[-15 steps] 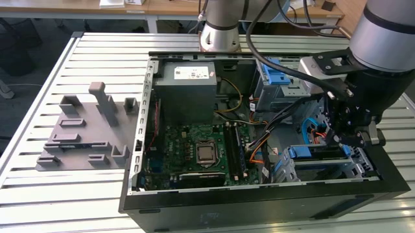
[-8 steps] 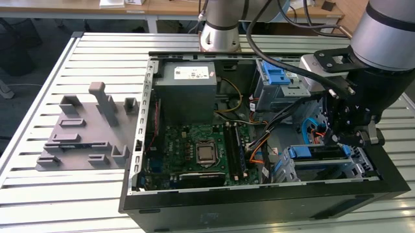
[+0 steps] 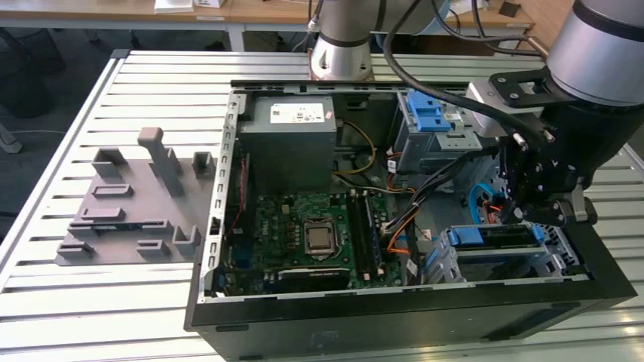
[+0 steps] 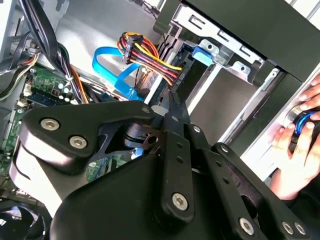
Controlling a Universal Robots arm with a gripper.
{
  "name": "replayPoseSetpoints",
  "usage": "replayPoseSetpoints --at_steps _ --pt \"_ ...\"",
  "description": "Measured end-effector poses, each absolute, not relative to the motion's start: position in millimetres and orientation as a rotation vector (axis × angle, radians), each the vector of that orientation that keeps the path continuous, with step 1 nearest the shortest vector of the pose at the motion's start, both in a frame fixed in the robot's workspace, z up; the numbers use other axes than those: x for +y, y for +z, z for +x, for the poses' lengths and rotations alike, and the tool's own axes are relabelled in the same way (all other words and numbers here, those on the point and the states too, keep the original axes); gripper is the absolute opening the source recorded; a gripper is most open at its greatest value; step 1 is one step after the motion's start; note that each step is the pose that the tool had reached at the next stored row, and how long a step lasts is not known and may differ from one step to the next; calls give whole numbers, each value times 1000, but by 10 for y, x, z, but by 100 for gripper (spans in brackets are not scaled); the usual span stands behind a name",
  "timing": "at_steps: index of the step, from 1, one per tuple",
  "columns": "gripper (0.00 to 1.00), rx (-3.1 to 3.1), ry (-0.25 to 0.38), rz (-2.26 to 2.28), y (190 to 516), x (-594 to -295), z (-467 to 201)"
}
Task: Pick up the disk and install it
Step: 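Insert the second disk wire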
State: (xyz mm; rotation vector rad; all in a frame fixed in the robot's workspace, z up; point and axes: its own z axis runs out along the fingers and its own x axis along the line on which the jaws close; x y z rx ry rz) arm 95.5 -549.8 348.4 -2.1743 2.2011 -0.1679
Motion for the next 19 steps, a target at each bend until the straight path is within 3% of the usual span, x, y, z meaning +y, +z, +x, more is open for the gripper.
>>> replayPoseSetpoints --at_steps 19 --pt "11 2223 -114 -2198 3568 -5458 959"
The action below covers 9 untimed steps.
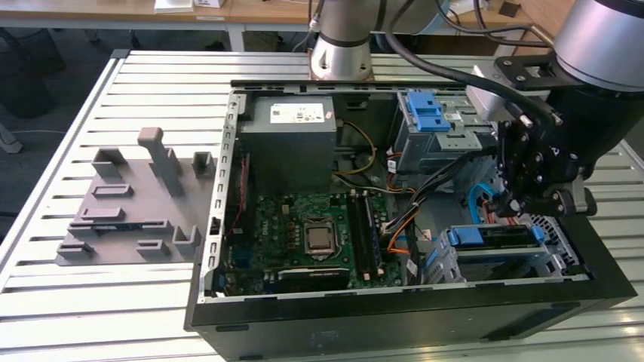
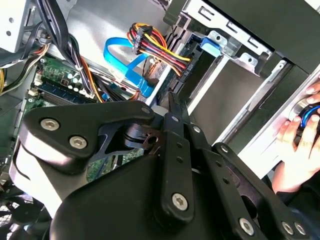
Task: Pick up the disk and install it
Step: 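Insert the second disk wire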
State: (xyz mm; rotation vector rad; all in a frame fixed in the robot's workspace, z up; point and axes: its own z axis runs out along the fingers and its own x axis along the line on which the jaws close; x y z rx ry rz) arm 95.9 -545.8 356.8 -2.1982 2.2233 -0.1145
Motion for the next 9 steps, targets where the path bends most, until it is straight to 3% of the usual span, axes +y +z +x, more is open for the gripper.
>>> replayPoseSetpoints --at_steps 9 --pt "11 2228 -105 -2203 3601 -5405 963"
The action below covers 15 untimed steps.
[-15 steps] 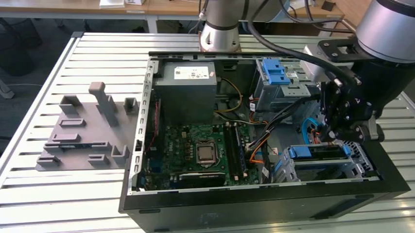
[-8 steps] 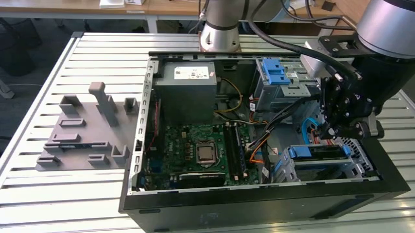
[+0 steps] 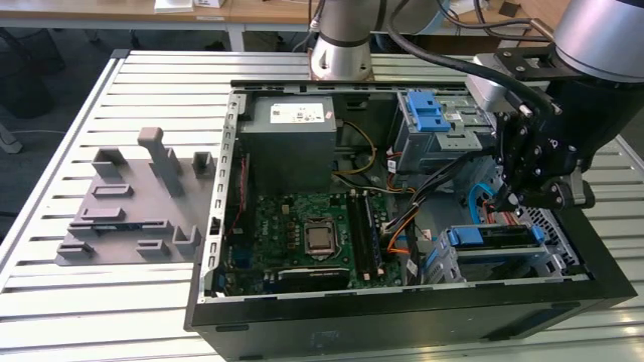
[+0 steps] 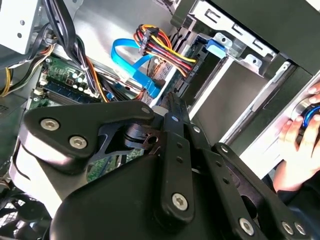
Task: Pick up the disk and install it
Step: 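Insert the second disk wire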
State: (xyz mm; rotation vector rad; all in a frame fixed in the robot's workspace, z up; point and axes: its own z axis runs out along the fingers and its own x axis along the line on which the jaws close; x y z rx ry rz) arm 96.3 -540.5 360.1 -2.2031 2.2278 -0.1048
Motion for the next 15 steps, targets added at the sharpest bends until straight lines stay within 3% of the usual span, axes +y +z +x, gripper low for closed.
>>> replayPoseSetpoints --at_steps 15 --pt "11 2243 -72 -2220 3653 -5308 974"
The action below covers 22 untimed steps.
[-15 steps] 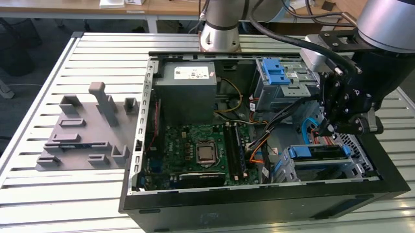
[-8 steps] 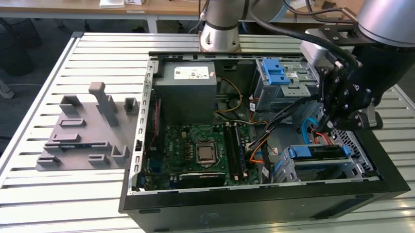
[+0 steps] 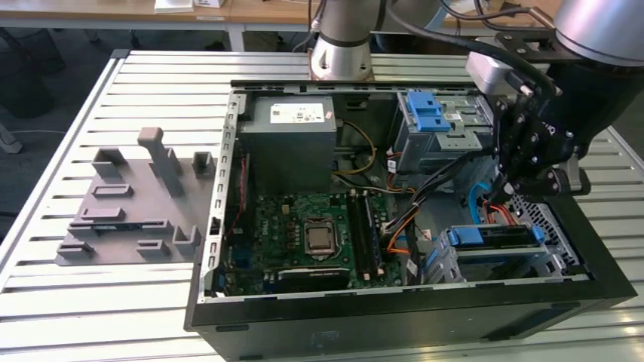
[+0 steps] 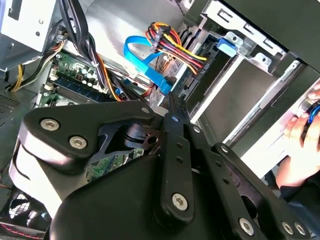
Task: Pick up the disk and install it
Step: 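Insert the second disk wire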
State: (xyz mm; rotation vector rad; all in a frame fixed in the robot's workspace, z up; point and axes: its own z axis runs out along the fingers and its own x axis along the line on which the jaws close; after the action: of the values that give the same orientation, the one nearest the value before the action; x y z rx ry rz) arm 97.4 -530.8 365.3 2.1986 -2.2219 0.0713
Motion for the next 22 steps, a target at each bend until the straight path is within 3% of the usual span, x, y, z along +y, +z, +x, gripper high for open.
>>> replayPoseSetpoints --at_steps 13,15,17,18,22 --pt "11 -2213 74 2191 3704 -5238 996" --pt "17 -2213 75 2190 3702 -5216 999" --pt "17 -2213 75 2190 3696 -5203 1001" --pt "24 -2213 75 2190 3692 -5200 1002" --pt "24 -2212 75 2190 3675 -5197 1006"
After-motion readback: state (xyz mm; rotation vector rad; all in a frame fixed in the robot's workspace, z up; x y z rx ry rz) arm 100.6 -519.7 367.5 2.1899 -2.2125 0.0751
